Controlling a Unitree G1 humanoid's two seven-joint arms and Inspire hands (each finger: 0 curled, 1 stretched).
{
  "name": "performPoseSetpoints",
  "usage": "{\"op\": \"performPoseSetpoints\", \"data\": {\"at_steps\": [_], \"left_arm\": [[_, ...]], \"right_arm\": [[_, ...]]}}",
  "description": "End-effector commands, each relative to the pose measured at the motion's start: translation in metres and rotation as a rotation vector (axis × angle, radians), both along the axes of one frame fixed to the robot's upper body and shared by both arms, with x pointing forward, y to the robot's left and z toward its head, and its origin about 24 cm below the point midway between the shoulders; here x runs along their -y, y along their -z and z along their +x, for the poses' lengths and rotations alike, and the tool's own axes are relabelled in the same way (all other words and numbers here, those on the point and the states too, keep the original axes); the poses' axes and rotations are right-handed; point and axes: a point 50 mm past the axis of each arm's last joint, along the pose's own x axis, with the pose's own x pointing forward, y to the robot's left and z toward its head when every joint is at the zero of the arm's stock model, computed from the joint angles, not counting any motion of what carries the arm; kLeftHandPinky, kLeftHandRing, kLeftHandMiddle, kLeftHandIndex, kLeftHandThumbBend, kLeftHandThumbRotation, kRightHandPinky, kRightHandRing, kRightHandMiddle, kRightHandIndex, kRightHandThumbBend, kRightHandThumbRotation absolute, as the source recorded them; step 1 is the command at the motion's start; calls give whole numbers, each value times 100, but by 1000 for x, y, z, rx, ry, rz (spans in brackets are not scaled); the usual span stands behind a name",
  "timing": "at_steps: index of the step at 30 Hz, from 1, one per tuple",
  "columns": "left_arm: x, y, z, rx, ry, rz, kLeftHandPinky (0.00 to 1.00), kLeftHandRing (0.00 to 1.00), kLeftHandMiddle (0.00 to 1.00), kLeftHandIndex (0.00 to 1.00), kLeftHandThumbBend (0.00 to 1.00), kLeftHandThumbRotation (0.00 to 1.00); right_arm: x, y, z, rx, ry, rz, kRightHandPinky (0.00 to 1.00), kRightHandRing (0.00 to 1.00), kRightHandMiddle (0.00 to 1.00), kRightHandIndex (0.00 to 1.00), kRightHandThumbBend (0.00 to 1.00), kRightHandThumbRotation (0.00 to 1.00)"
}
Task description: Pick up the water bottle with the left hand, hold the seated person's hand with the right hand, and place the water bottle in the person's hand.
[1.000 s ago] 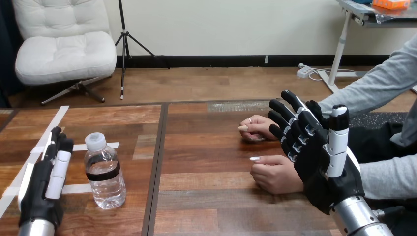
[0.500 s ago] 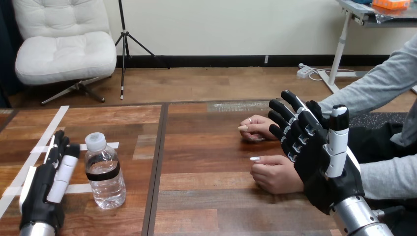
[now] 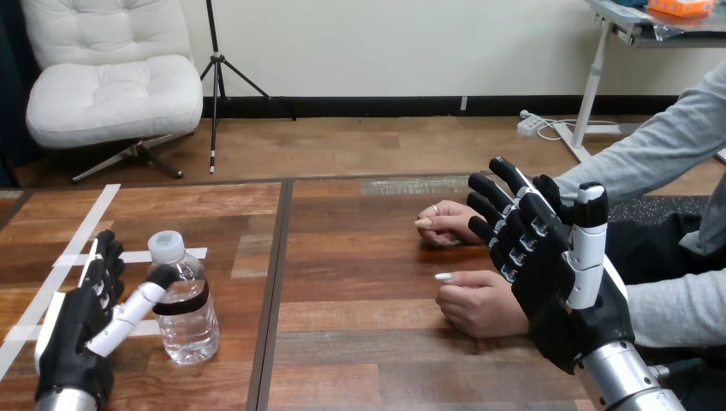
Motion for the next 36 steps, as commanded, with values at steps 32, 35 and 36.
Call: {"op": "performPoseSetpoints", "data": {"at_steps": [32,35,36], "left_arm": [[-2,-31,27,-30,89,194,100,100,100,100,100,14],[-2,-33,28,-32,93,210,100,100,100,100,100,14],[-2,-33,28,-33,93,213,100,100,100,100,100,14]], "right_arm": [[-2,-19,9,89,-14,5,100,97,93,97,100,100],[-3,-19,9,90,-14,6,100,96,93,97,100,100],[-3,-19,9,91,-14,7,100,96,93,97,100,100]]}}
